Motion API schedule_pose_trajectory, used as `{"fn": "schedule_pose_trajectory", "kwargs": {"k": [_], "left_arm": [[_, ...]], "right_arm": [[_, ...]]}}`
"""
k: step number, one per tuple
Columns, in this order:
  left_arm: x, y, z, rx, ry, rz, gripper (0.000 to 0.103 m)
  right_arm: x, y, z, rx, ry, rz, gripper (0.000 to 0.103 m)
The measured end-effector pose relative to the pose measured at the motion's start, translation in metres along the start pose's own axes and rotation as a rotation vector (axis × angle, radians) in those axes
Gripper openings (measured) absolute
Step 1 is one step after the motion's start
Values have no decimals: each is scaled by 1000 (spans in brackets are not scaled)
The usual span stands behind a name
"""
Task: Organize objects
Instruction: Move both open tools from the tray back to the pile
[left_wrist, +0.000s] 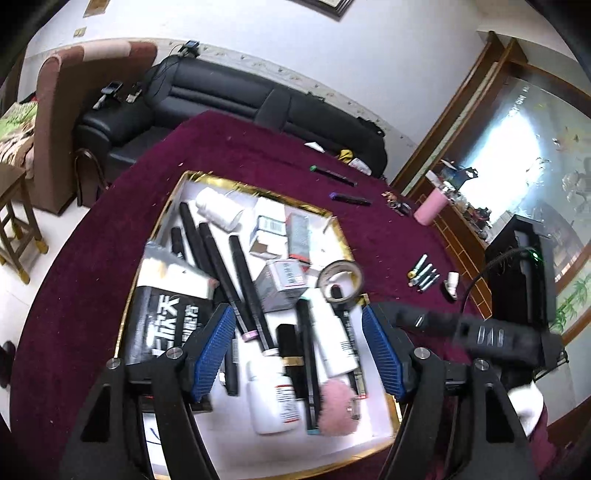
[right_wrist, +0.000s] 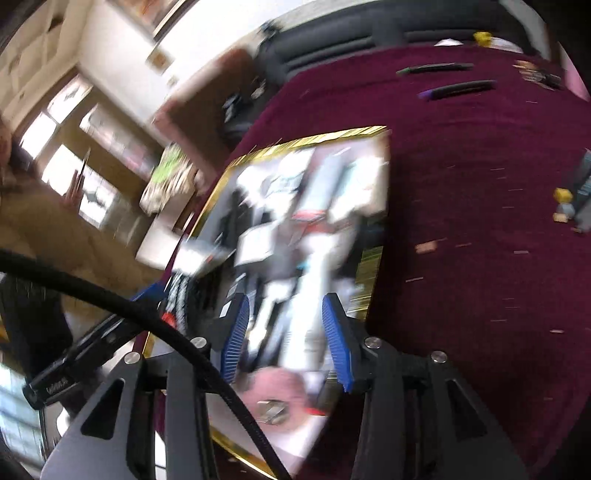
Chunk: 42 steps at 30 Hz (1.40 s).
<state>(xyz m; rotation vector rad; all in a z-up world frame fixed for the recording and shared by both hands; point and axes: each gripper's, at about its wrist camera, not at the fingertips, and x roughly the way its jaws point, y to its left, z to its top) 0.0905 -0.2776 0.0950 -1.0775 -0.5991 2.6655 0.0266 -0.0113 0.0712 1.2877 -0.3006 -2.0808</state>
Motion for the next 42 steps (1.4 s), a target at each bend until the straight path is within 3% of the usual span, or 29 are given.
{"fn": "schedule_pose_trajectory", "kwargs": {"k": [1, 3, 8, 12, 19, 25, 29, 36, 38, 42], "left_arm": [[1, -4, 0, 6, 6, -6, 68], [3, -13, -1, 23, 21, -12, 81], [4, -40, -4, 75, 35, -56, 81], [7, -71, -10, 131, 56, -133, 82], [40, -145, -28, 241, 187, -223, 82], [89, -203, -57, 314, 322, -260, 82], [128, -222, -69, 322, 376, -223, 82], [179, -218, -74, 294, 395, -170, 82], [182, -220, -73, 302, 366, -161, 83], [186, -227, -79, 351, 341, -171, 100]], "right_arm": [[-10, -13, 4, 33, -24, -5, 40], [-36, -51, 17, 130, -76, -19, 40], [-107, -149, 48, 326, -201, -91, 47], [-150, -193, 17, 410, -283, -65, 64], [-143, -249, -48, 521, -259, 1, 64], [-155, -282, -69, 542, -335, 89, 64], [-163, -292, -75, 536, -377, 172, 69], [-165, -289, -75, 528, -400, 247, 73], [-166, -287, -75, 519, -396, 241, 74], [-163, -276, -71, 462, -370, 185, 79]]}}
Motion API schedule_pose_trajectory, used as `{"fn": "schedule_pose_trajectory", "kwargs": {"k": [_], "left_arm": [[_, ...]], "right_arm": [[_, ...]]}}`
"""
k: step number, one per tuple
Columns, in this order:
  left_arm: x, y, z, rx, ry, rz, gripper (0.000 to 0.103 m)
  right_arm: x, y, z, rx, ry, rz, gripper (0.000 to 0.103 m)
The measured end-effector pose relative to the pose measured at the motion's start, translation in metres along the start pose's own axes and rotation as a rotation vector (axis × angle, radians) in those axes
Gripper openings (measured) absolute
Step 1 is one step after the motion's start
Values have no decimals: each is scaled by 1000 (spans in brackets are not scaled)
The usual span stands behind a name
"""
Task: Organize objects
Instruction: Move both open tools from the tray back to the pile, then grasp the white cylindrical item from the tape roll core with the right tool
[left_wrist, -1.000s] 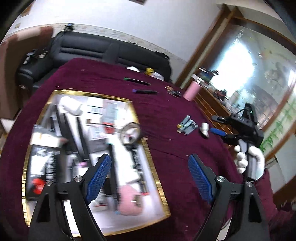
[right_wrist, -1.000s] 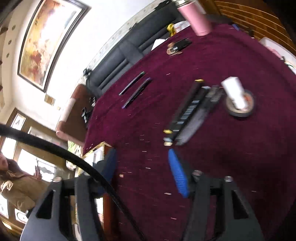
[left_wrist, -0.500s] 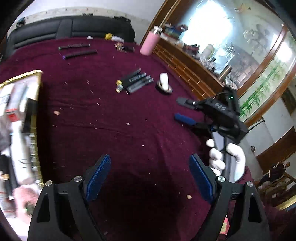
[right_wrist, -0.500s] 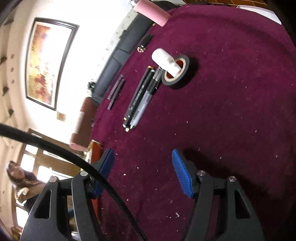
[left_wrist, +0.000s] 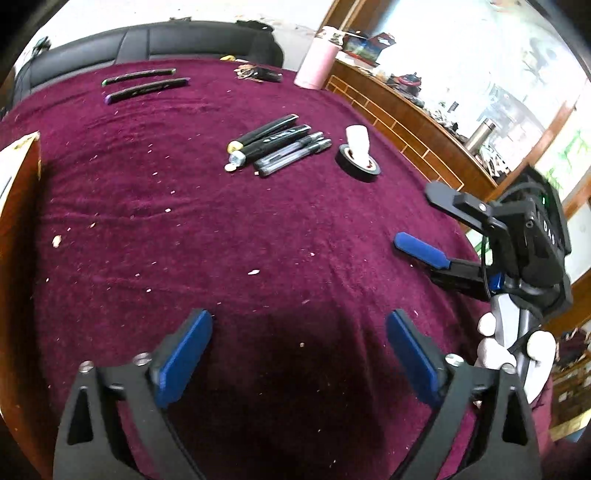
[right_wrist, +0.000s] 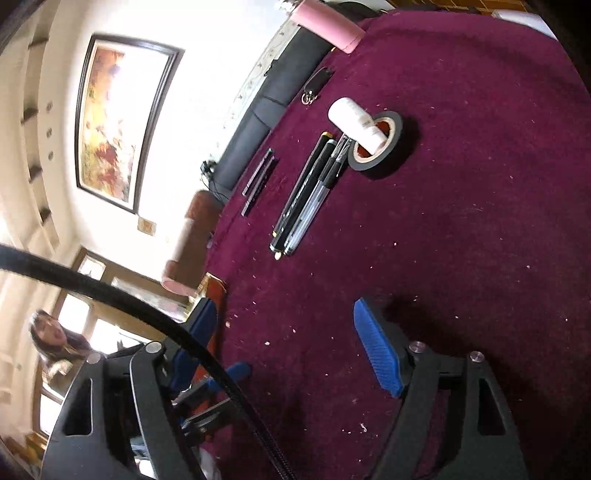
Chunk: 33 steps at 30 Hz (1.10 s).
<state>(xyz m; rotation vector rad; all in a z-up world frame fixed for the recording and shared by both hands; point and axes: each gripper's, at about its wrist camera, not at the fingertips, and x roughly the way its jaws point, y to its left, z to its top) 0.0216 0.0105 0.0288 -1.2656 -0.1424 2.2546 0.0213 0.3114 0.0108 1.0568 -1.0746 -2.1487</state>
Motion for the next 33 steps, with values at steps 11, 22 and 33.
{"fn": "schedule_pose_trajectory", "kwargs": {"k": [11, 22, 33], "left_arm": [[3, -3, -1, 25, -38, 2, 101], [-2, 13, -1, -50, -68, -109, 101], [-3, 12, -2, -60, -82, -109, 101]], "right_arm": [[10, 9, -7, -78, 16, -95, 81], [20, 18, -14, -165, 37, -169, 90], [25, 27, -19, -228, 53, -172, 102]]}}
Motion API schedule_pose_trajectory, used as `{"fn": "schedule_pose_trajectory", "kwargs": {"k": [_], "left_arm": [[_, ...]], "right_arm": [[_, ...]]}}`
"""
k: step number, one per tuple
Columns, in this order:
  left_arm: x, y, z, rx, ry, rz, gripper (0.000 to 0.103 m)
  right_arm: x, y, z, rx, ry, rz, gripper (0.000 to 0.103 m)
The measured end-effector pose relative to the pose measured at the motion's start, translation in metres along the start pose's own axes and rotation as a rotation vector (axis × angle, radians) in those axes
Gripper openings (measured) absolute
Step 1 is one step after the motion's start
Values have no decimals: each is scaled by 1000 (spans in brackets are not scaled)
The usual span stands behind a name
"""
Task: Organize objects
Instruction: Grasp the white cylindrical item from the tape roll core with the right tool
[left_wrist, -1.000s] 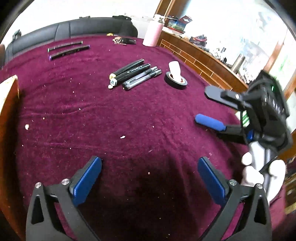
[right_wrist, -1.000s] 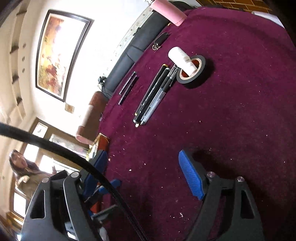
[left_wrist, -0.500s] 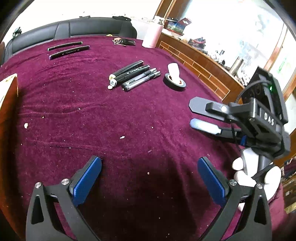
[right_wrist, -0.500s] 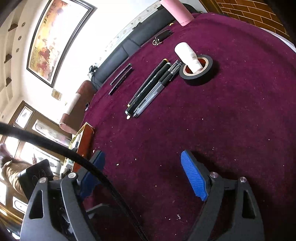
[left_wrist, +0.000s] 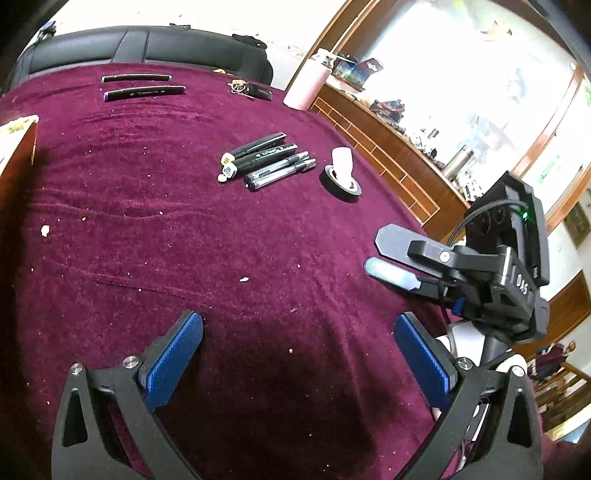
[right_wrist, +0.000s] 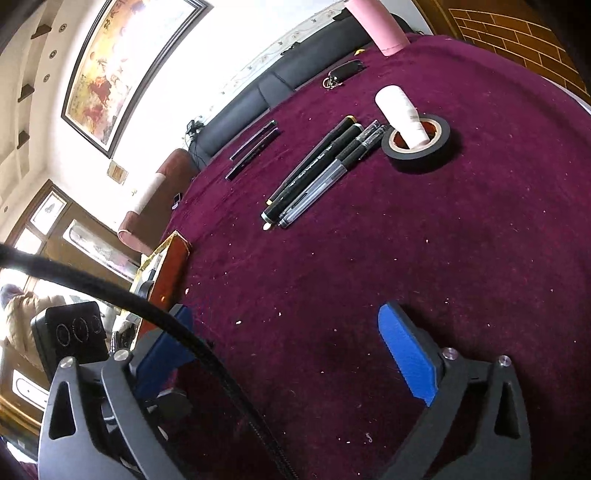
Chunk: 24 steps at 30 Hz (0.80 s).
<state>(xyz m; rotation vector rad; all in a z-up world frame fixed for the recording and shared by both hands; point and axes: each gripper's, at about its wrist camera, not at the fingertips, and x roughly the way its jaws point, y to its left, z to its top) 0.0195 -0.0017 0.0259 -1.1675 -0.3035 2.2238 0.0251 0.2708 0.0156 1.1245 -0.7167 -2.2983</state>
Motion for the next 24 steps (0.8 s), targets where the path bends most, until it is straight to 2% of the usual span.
{"fn": "schedule_pose_trajectory", "kwargs": {"k": [5, 10, 12, 16, 21, 23, 24], "left_arm": [[3, -5, -1, 26, 14, 34, 101], [8, -15, -1, 97, 52, 90, 101], [7, -12, -2, 94, 52, 76, 101], [1, 0, -1, 31, 32, 0, 101], [0, 1, 1, 25, 34, -17, 101], [-1, 2, 2, 17, 31, -28, 101], [-1, 2, 2, 13, 29, -32, 101]], "right_arm": [[0, 1, -1, -6, -3, -4, 103], [0, 4, -1, -17, -3, -14, 103], [0, 5, -2, -20, -5, -19, 103], [1, 7, -2, -28, -5, -30, 103], [5, 11, -1, -44, 11, -59, 102], [5, 15, 3, -16, 41, -130, 89], [5, 17, 8, 18, 78, -179, 89]]}}
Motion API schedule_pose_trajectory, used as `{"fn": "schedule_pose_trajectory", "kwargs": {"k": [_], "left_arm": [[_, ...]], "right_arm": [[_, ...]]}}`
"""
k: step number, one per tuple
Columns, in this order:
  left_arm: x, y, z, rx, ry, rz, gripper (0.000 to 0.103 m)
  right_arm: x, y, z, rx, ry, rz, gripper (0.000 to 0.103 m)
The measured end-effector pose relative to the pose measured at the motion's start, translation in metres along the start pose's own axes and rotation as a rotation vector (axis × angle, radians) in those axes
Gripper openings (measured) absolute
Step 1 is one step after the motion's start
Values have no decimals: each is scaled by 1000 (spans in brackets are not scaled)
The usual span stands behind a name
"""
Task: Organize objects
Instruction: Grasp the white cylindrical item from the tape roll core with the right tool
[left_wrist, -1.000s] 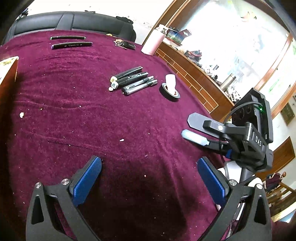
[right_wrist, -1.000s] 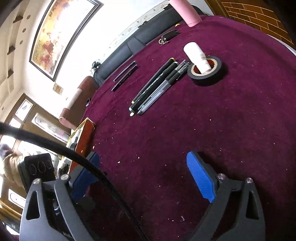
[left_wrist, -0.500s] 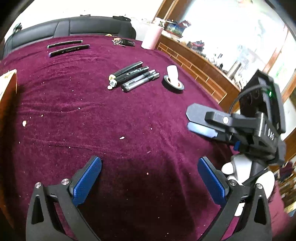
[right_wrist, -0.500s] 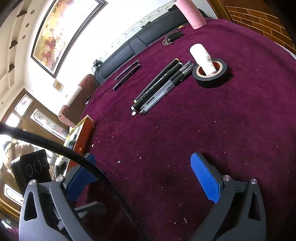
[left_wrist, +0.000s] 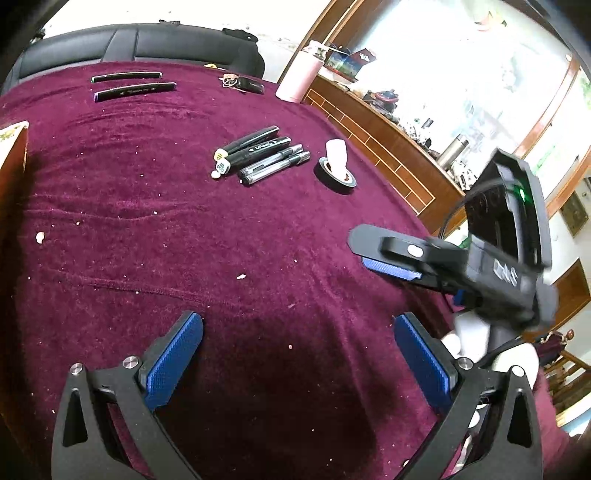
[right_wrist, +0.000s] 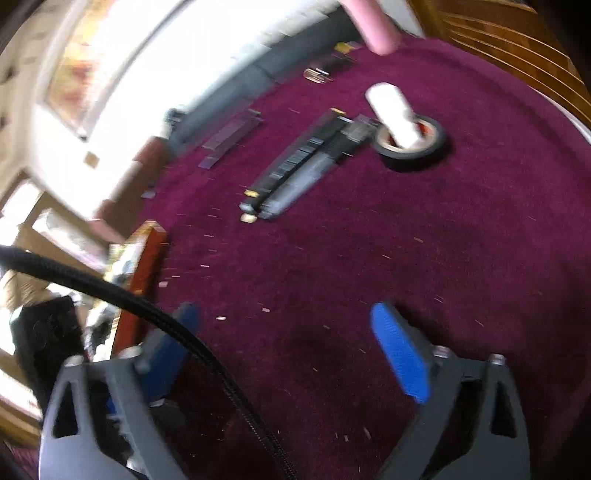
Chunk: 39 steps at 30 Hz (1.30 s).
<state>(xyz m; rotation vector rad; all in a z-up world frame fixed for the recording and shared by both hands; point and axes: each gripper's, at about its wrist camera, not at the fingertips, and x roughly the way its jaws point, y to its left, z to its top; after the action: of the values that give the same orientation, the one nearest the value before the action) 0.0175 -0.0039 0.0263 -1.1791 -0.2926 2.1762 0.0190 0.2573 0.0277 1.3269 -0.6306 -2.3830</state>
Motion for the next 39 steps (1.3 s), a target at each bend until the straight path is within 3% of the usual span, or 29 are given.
{"fn": "schedule_pose_trajectory", "kwargs": {"k": [1, 4, 7, 9, 10, 11, 15, 17, 23, 29, 35, 39], "left_arm": [[0, 0, 0, 0, 0, -1, 101], [1, -1, 0, 6, 2, 4, 101], [1, 0, 0, 7, 3, 4, 101], [0, 0, 0, 5, 3, 0, 101], [0, 1, 0, 3, 2, -3, 101], [0, 1, 0, 0, 1, -8, 101], [-1, 2, 0, -8, -3, -19, 101], [0, 2, 0, -9, -4, -20, 101], [-1, 6, 1, -23, -6, -42, 101], [-2, 3, 0, -14, -6, -25, 101], [-12, -4, -3, -27, 7, 54, 99], [-41, -7, 21, -37, -58, 82, 100]], "right_arm": [[-4, 2, 7, 17, 20, -12, 89], [-26, 13, 35, -28, -49, -82, 89], [-26, 21, 78, -96, -92, -258, 89], [-3, 20, 106, -132, -76, -420, 78], [9, 17, 116, -146, -65, -469, 60], [25, 10, 127, -148, -38, -505, 51], [55, -13, 143, -98, 16, -537, 39], [54, -18, 143, -107, -8, -553, 23], [19, -19, 132, -37, -82, -434, 24], [-18, 5, 82, -46, -74, -239, 24], [-23, 15, 31, -66, 2, -23, 24], [-5, 8, 14, -74, 77, 59, 24]]}}
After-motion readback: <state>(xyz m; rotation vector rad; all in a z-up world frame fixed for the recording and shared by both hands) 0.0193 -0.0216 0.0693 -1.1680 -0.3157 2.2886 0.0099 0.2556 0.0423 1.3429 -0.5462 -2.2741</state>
